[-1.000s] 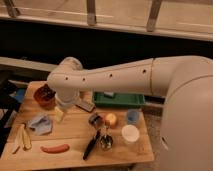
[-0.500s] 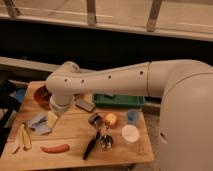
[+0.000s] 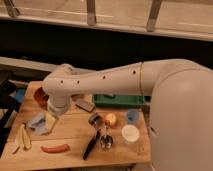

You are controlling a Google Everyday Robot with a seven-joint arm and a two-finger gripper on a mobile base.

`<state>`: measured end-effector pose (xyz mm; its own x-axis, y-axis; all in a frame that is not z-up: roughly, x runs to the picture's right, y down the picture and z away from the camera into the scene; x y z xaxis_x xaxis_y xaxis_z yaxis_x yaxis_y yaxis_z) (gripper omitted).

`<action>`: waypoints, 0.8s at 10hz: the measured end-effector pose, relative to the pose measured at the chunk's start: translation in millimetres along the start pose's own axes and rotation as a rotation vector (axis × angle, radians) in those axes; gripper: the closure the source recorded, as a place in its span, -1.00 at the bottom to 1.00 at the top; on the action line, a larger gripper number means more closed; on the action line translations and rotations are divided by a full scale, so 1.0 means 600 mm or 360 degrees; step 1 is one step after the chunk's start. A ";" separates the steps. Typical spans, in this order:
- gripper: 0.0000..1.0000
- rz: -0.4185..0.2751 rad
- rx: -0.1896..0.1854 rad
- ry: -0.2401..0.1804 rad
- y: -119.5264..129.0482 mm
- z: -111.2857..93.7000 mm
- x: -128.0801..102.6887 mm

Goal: Place pepper in table surface

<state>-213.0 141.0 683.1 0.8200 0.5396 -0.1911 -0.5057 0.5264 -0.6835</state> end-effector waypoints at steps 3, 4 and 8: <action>-0.60 -0.0038 -0.0044 0.0040 0.022 0.062 -0.001; -0.60 -0.0053 -0.0053 0.0040 0.030 0.072 -0.005; -0.60 -0.0123 -0.0123 0.0031 0.060 0.110 -0.012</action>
<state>-254.7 199.3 706.5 0.8612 0.4860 -0.1486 -0.4189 0.5134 -0.7489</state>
